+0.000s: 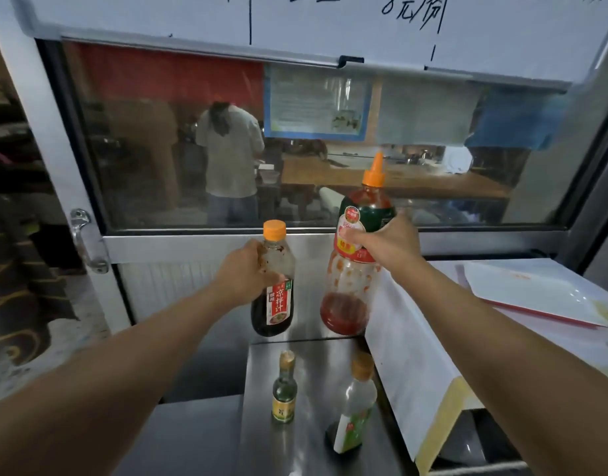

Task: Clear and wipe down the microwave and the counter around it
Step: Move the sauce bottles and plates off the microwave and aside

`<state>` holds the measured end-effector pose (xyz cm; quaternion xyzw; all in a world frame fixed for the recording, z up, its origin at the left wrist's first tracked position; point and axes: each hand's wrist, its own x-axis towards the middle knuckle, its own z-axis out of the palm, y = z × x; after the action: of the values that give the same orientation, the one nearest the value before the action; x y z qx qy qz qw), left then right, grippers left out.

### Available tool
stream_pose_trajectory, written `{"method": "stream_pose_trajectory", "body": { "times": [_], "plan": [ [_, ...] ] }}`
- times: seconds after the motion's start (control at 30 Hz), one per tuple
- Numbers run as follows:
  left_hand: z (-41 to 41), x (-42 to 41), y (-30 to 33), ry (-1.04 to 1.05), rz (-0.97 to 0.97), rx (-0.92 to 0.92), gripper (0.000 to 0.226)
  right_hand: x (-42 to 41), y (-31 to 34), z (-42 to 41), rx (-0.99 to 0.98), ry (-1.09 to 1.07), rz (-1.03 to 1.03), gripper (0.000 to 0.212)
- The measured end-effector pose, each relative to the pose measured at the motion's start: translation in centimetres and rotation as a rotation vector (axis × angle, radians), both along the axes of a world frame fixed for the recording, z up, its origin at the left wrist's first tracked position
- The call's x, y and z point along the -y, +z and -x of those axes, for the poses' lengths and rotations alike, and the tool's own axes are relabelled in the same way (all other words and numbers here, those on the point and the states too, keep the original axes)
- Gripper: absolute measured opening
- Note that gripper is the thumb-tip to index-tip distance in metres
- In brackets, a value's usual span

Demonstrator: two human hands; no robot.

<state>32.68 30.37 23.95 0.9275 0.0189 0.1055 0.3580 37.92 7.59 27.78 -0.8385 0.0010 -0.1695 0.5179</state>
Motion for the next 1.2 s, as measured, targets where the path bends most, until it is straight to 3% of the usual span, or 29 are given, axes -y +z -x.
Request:
{"method": "stream_pose_trajectory", "body": {
  "times": [0.27,0.43,0.67,1.2],
  "plan": [
    [-6.2,1.0,-4.6,-0.128,0.108,-0.066,0.05,-0.1,-5.9,-4.3,-0.079,-0.063,0.04,0.081],
    [-9.4,0.8,-7.9,-0.194,0.047,-0.062,0.05,-0.6,-9.7,-6.6,-0.089,-0.056,0.039,0.072],
    [-12.3,0.7,-12.4,-0.231,0.067,-0.11,0.037,-0.1,-14.4,-9.2,-0.139,-0.081,0.054,0.078],
    [-13.5,0.8,-16.2,-0.222,0.066,-0.163,0.055,0.4,-20.6,-9.7,-0.144,-0.155,0.107,0.076]
  ]
}}
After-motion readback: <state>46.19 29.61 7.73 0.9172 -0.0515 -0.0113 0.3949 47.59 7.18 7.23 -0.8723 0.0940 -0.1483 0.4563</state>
